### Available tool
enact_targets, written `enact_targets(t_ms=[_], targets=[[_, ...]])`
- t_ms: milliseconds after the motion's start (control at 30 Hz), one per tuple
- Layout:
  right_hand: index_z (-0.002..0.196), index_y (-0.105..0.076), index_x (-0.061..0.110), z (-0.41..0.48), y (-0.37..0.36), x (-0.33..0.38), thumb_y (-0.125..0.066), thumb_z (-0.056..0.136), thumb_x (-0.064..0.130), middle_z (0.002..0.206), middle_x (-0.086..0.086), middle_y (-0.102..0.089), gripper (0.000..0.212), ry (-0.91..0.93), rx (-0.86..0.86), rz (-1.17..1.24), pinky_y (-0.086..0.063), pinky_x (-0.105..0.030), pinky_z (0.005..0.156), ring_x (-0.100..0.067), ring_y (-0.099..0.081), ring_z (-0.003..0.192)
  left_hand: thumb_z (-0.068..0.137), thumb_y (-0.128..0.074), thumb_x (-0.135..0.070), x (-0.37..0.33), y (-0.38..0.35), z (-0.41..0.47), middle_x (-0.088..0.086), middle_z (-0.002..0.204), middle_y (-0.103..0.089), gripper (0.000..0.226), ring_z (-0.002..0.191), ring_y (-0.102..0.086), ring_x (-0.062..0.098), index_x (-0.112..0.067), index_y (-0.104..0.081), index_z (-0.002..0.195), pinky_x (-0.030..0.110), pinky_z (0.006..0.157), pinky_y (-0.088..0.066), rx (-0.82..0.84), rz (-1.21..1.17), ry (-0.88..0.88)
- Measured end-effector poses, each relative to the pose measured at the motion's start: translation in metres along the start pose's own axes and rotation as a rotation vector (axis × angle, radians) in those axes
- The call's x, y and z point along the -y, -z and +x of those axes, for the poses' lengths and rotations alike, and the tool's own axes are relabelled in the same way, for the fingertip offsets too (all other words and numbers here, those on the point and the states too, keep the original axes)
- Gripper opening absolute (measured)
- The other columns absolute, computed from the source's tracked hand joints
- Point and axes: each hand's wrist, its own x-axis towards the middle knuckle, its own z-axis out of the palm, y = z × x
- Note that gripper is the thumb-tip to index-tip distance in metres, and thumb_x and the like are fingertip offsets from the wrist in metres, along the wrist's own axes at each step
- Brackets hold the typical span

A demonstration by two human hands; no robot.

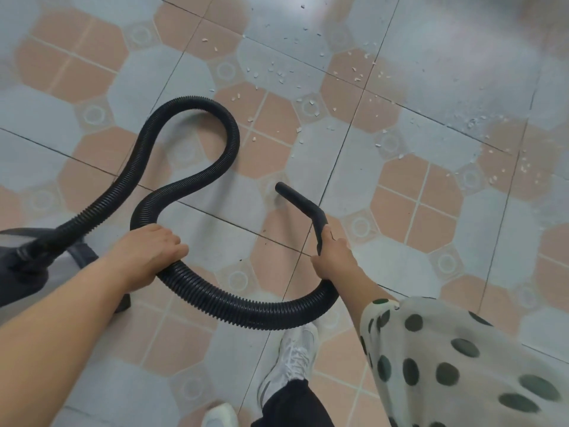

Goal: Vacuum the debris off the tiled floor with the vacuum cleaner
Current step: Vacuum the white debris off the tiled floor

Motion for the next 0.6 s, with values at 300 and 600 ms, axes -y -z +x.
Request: enact_targets(t_ms=[300,600], targets=[[0.155,0.000,0.028,0.034,0.065,0.031,-0.053,0.095,0.020,0.131,-0.019,-0.039,0.080,0.036,0.034,-0.053,-0.048,-0.035,0.074,-0.033,-0.056,0.097,0.031,-0.078,0.009,0.042,0.034,0.013,-0.006,0.058,-0.047,0.051,0.054,-0.052,0.019,-0.020,-0.052,0.064,0.034,0.056,-0.052,-0.247,-0.067,-0.002],[0.156,0.002,0.030,0.070,0.084,0.098,-0.053,0.096,0.024,0.134,-0.017,-0.036,0.082,0.050,0.029,-0.089,-0.052,-0.041,0.085,-0.036,-0.057,0.104,0.028,-0.085,0.000,0.116,0.030,0.037,-0.010,0.060,-0.051,0.055,0.056,-0.056,0.016,-0.024,-0.052,0.065,0.031,0.059,-0.053,-0.218,-0.143,-0.021]])
